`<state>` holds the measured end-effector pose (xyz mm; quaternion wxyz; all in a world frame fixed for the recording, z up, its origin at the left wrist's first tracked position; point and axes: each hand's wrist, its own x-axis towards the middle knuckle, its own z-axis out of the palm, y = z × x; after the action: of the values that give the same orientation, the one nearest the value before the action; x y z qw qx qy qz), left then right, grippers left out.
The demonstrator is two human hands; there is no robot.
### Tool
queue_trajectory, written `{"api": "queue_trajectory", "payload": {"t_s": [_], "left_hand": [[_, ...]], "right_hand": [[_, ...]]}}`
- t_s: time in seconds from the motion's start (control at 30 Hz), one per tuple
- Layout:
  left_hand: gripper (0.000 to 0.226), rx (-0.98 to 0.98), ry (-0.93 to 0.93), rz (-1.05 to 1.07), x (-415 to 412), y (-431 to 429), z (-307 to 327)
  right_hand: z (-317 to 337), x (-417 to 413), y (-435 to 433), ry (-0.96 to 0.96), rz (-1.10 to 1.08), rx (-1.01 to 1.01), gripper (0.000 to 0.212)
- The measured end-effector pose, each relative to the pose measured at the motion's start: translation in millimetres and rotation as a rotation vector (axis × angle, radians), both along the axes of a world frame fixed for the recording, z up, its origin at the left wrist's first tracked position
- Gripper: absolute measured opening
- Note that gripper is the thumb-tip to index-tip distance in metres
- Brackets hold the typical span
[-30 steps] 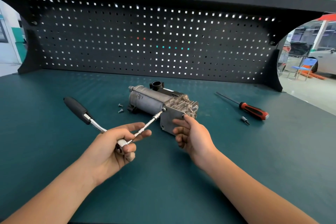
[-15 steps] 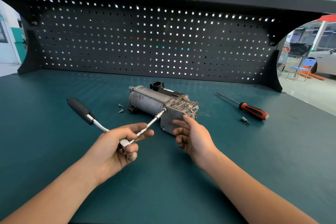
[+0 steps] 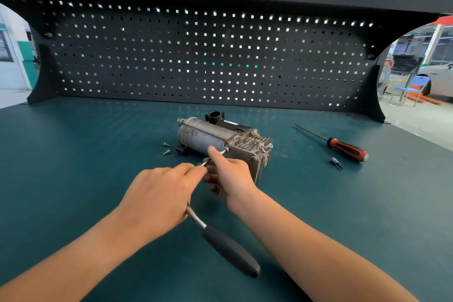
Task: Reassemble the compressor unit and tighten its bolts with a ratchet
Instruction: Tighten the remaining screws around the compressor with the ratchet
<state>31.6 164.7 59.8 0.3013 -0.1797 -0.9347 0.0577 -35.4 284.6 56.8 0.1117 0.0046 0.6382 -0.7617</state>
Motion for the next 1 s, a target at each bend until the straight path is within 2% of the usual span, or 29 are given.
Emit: {"api": "queue_trajectory", "payload": {"t_s": [0.03,0.07,0.13,0.2,0.33,0.4,0.43,0.47,0.53,0.63,0.7,0.77,0.83,0.87,0.9,0.93,1.0], "left_hand": [[0.056,0.031,0.06,-0.023,-2,-2,-4],[0.054,0.148,0.019,-0.052,-4,-3,-7],[0.047,0.613,-0.151,-0.103,-4,0,-5],[0.039,1.164,-0.423,-0.159,-5,4,-7],[0.016,2.173,-0.873,-0.11,-8,2,-2],[0.021,2.487,-1.008,-0.181,-8,-1,1],[0.019,2.517,-1.03,-0.186,-8,-2,3],[0.017,2.465,-1.035,-0.169,-7,-1,5],[0.019,2.142,-0.975,-0.08,-6,1,6],[0.032,1.492,-0.708,0.008,-7,-1,9],[0.03,1.11,-0.536,0.035,-5,-1,13],[0.023,0.581,-0.35,0.144,-2,0,14],[0.033,0.11,-0.205,0.218,0,5,7],[0.041,0.043,-0.162,0.226,1,7,3],[0.044,0.069,-0.133,0.213,1,6,0],[0.042,0.171,-0.125,0.176,0,3,-2],[0.03,0.566,-0.169,0.033,-1,-2,-8]], "right_hand": [[0,-1,-3,-0.004,-0.016,-0.013,0.027],[0,-2,-5,-0.009,-0.03,-0.029,0.027],[-1,-2,-6,-0.016,-0.047,-0.054,0.027],[-3,-3,-5,-0.032,-0.037,-0.071,0.029],[-4,-6,-4,-0.072,0.019,-0.1,0.025],[-5,-7,-3,-0.074,0.036,-0.112,0.025],[-5,-7,-2,-0.07,0.044,-0.115,0.025],[-5,-7,-1,-0.063,0.051,-0.11,0.026],[-6,-6,1,-0.042,0.051,-0.063,0.027],[-6,-3,2,0.014,0.023,0.043,0.028],[-6,-3,3,0.044,0.007,0.045,0.029],[-6,-3,4,0.071,-0.013,0.044,0.032],[-6,-4,4,0.084,-0.045,0.065,0.034],[-6,-4,4,0.08,-0.054,0.062,0.033],[-6,-5,3,0.072,-0.055,0.05,0.032],[-6,-5,3,0.061,-0.051,0.036,0.031],[-6,-6,3,0.043,-0.042,0.02,0.027]]}}
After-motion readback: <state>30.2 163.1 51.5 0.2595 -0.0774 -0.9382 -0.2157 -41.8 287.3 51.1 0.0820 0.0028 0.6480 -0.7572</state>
